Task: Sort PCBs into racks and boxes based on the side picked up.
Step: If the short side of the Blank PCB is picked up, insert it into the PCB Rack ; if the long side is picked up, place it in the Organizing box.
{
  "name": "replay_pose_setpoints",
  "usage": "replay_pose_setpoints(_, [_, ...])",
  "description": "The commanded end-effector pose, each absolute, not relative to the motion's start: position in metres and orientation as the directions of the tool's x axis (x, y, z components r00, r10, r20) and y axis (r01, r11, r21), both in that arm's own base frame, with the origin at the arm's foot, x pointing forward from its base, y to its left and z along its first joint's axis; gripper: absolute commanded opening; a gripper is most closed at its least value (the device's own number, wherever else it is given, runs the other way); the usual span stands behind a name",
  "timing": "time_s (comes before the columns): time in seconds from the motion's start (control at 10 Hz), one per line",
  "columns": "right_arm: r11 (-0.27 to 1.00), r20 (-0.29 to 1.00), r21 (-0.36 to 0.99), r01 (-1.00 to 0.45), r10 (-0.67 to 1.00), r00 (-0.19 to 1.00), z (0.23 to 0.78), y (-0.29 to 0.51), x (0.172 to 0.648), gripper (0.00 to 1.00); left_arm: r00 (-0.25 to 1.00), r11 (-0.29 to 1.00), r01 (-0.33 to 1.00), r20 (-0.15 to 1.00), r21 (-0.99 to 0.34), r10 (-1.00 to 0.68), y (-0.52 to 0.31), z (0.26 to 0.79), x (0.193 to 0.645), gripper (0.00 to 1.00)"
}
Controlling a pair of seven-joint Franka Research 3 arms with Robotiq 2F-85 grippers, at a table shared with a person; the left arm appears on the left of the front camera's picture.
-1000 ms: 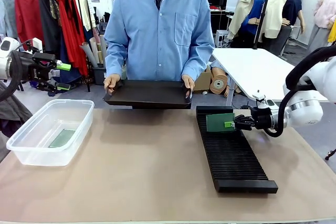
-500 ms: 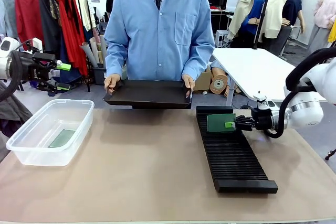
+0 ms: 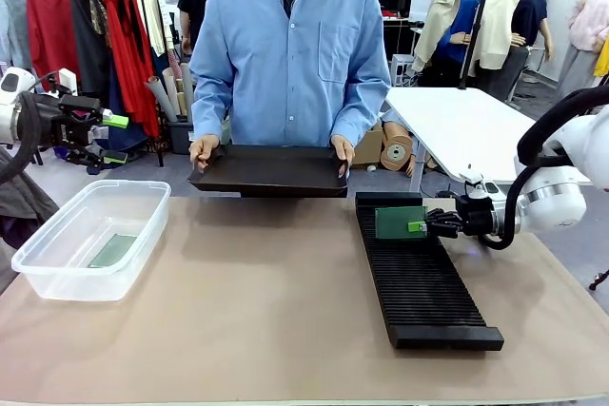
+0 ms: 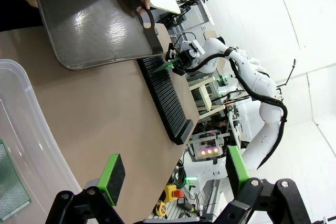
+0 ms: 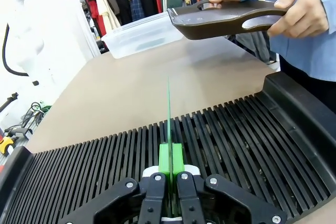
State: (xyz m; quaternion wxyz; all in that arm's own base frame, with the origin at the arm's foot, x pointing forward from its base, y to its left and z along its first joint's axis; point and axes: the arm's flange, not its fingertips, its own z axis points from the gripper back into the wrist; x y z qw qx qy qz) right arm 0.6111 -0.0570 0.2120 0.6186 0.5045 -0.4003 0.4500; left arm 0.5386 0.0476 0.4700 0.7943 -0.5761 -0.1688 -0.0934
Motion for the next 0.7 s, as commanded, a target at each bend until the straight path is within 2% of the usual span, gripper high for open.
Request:
replay_pose_setpoints(0.0, [0.051, 0.947, 0.233, -0.971, 0.216, 0.239, 0.1977, -0.0613, 0.6063, 0.0, 0.927, 0.322, 0.338, 0.372, -0.884, 0.048, 0.0481, 0.4717, 0.5388, 1.0])
replay_pose_setpoints(0.6, [0.006, 0.931, 0.267, -0.964, 0.257, 0.259, 0.1891, -0.0602, 0.6038, 0.0, 0.927, 0.322, 0.338, 0.372, -0.884, 0.048, 0.0481, 0.4717, 0.5388, 1.0])
